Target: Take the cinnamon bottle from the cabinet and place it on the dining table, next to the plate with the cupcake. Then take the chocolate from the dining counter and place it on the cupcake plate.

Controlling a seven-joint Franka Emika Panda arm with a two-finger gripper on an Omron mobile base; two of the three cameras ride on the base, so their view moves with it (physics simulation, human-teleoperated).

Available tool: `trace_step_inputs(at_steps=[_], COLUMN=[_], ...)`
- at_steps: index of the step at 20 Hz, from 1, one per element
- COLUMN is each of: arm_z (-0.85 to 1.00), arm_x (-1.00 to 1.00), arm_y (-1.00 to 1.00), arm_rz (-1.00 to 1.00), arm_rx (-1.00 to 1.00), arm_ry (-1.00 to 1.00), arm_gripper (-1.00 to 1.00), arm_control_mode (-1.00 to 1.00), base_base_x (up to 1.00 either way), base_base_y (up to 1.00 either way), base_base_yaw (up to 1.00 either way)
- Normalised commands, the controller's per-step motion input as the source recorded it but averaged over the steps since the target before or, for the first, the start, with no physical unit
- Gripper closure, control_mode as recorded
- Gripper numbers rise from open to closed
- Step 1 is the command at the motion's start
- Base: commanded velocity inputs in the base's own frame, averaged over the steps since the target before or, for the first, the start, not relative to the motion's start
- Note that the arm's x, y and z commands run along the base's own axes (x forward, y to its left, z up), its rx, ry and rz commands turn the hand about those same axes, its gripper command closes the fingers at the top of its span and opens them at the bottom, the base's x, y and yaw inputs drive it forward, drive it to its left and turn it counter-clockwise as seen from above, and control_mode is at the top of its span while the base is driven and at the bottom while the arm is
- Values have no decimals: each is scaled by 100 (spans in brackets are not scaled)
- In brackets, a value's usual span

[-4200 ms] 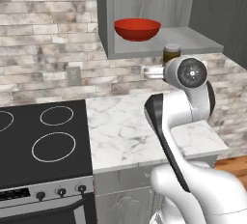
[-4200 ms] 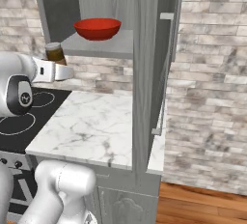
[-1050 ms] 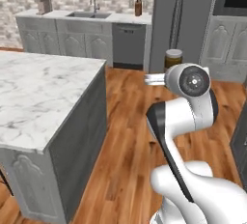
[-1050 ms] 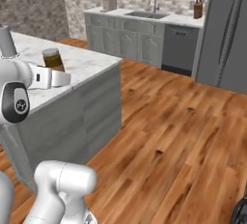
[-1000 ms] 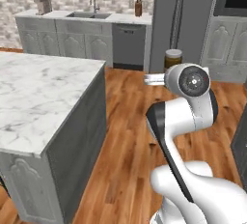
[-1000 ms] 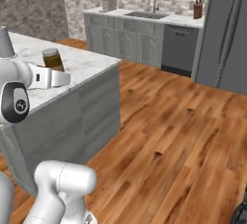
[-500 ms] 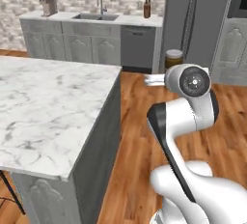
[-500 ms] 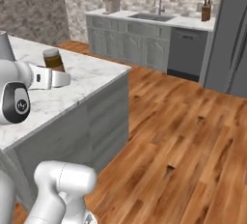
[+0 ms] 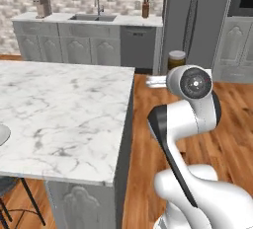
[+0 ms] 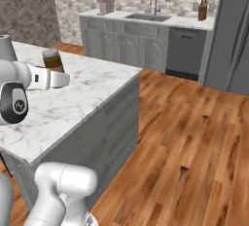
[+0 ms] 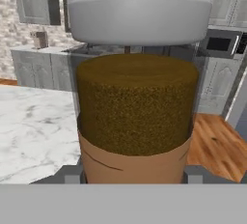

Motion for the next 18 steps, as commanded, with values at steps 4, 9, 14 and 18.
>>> trace_step_inputs(at_steps=[4,9,14,18], arm_z=[0,0,0,0], arm_x=[0,0,0,0], arm_y=[0,0,0,0], arm_rz=[0,0,0,0], arm_rx=[0,0,0,0], arm_ry=[0,0,0,0], arm_gripper=[100,100,100,100], arm_control_mode=[100,100,100,100], base_base_x=[-37,-22,0,0], base_base_y=[71,79,93,89], base_base_yaw=[-20,-12,0,-5])
